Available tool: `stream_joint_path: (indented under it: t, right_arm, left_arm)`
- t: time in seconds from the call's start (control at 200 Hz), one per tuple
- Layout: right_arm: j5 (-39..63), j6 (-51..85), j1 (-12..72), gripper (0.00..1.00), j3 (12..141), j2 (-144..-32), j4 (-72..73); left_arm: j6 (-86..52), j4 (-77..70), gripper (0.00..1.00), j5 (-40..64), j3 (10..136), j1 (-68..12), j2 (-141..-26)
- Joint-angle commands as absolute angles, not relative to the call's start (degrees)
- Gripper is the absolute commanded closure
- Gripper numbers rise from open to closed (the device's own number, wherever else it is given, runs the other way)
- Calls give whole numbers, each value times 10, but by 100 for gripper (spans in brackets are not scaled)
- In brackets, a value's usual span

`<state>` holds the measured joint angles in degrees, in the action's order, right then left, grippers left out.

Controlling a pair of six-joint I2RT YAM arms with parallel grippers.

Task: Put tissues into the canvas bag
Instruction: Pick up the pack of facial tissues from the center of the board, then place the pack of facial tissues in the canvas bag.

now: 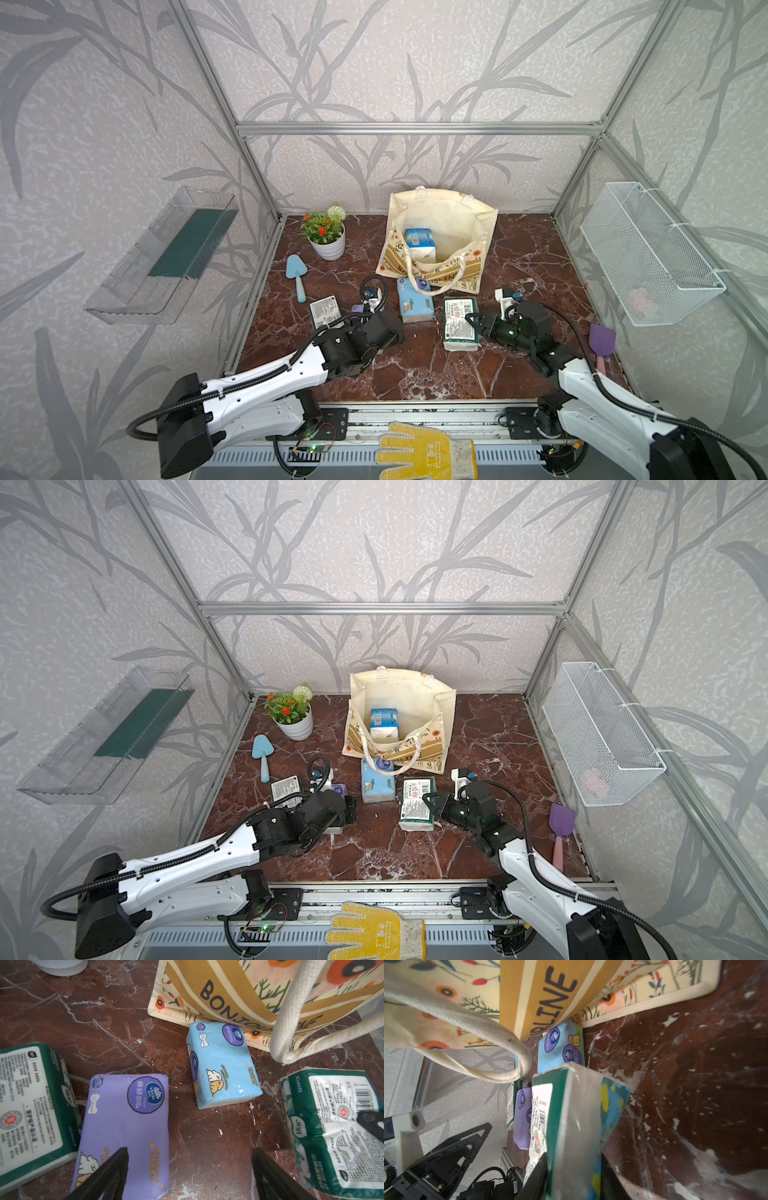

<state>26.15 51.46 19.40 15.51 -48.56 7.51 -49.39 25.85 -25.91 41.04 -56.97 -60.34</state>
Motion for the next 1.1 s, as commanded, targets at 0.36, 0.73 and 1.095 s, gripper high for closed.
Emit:
stream_joint_path:
  t: [0.36,0.73,1.095]
  right_arm:
    - [465,472,-52,64,225,-467,-30]
    - [488,503,-82,65,336,-499,-57]
    - [502,550,-100,65,471,-558,-71]
  left_arm:
    - [-402,230,10,-253,484,-510,-632]
    - [-341,249,10,-191,573,-443,-649]
    - [-283,298,10,-134,730,-369,-726]
